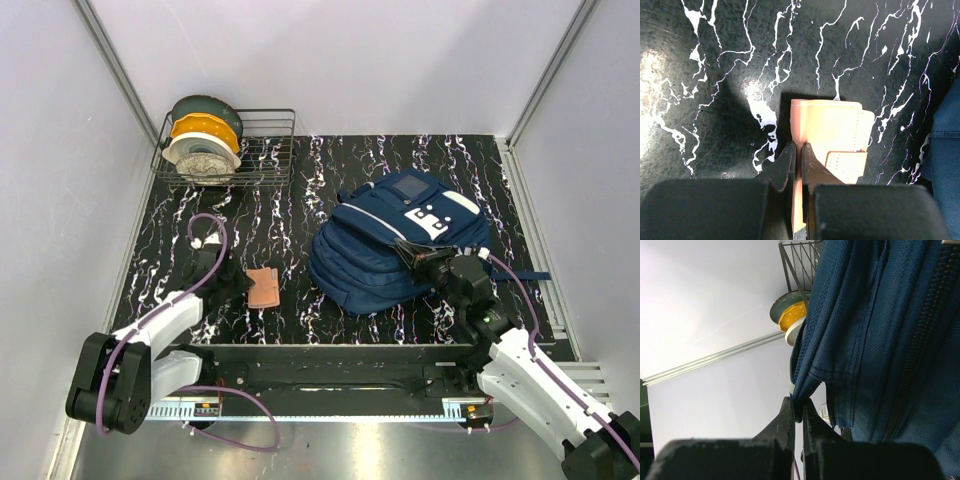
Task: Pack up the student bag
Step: Pick up the personal item from the center of the board, then place the personal item in the student bag.
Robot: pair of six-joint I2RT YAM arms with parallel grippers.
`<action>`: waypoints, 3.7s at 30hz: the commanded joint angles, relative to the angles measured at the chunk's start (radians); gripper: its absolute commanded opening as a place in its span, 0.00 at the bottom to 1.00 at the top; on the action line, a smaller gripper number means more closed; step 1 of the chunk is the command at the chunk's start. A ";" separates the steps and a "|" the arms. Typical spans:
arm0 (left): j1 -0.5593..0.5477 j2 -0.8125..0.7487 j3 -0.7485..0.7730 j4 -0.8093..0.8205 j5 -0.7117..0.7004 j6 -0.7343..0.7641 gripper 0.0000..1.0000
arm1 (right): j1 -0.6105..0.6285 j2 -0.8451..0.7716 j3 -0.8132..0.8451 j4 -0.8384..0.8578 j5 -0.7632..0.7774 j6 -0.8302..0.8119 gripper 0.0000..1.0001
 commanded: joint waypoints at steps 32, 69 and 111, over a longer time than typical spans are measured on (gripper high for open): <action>-0.236 0.212 0.384 0.533 0.586 -0.448 0.00 | -0.007 -0.027 0.054 0.182 -0.090 -0.272 0.00; -0.346 0.232 0.256 0.639 0.512 -0.610 0.00 | -0.007 -0.018 0.029 0.338 -0.143 -0.348 0.00; -0.546 0.464 0.551 0.706 -0.218 -0.851 0.00 | -0.007 -0.054 -0.057 0.430 -0.441 -0.498 0.00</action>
